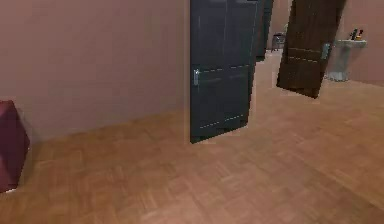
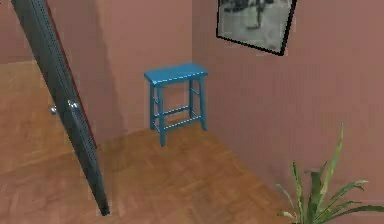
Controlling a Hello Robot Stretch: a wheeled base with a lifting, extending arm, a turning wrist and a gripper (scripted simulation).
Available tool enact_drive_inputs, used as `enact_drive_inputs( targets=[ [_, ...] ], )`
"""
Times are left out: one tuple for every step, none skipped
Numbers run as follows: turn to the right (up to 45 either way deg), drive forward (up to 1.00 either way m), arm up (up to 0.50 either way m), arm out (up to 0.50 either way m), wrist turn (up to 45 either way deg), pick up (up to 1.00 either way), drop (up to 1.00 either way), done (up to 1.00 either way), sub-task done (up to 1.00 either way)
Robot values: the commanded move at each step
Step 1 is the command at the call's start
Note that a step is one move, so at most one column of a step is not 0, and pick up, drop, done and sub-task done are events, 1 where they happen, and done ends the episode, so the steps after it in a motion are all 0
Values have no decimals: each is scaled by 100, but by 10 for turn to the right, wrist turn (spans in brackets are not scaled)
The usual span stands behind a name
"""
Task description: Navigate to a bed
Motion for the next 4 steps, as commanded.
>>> enact_drive_inputs(
  targets=[
    [270,0,0,0,0,0,0,0,0],
    [0,100,0,0,0,0,0,0,0],
    [30,0,0,0,0,0,0,0,0],
    [0,100,0,0,0,0,0,0,0]
  ],
)
